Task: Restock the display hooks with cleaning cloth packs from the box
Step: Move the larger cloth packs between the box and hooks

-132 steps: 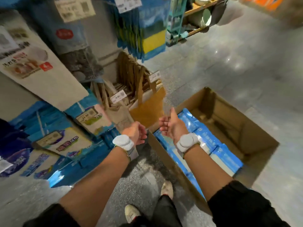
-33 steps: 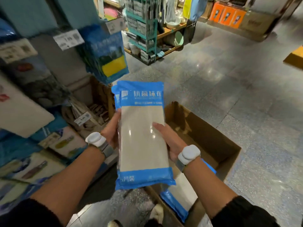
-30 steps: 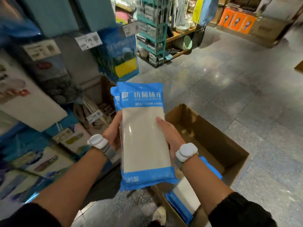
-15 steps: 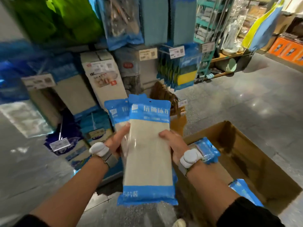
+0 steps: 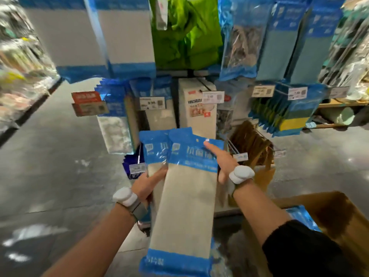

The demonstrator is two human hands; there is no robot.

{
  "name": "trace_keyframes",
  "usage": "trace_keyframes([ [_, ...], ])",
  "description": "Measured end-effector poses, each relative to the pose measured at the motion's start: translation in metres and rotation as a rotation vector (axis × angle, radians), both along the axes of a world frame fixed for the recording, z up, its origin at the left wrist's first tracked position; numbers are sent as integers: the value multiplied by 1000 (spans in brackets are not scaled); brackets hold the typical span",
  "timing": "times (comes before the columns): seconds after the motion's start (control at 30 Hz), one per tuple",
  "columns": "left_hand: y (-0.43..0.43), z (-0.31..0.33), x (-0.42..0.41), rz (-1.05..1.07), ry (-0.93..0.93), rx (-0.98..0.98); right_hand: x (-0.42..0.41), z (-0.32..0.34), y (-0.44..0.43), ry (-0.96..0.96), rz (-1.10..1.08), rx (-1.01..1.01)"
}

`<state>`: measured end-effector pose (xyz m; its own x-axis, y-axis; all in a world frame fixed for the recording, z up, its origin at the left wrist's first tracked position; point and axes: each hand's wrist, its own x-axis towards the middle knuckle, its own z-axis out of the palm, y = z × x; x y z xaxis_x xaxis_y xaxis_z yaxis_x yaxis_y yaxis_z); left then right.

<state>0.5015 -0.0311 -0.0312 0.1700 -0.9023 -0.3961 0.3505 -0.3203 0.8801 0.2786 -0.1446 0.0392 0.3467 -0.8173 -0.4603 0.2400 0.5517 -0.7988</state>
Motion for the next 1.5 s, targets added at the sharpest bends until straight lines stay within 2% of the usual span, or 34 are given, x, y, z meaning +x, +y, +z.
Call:
trace_keyframes([
  [0.13, 7, 0, 33, 80, -26, -36, 40, 11, -15, 57, 58, -87],
  [0.3, 8, 4, 74, 205, -152, -56, 58, 25, -48, 164, 126, -169],
  [0.4, 8, 12, 101, 247, -206, -33, 59, 26, -77, 332, 67, -308],
  [0.57, 7, 39, 126, 98, -174, -68, 70, 32, -116, 543, 114, -474],
  [0.63, 1, 50, 126, -7, -192, -76, 76, 32, -127, 487, 165, -502],
  [0.77, -18, 72, 116, -197, -296, -54, 92, 43, -132, 231, 283, -417],
  [0.93, -37, 92, 109, -301, -408, -82, 116, 60, -137, 78, 379, -298],
  [1.1, -47, 96, 117, -338, -414, -77, 140, 64, -141, 0, 401, -301],
  [1.5, -61, 96, 147, -435, -420, -5, 153, 53, -130, 16, 256, -242],
])
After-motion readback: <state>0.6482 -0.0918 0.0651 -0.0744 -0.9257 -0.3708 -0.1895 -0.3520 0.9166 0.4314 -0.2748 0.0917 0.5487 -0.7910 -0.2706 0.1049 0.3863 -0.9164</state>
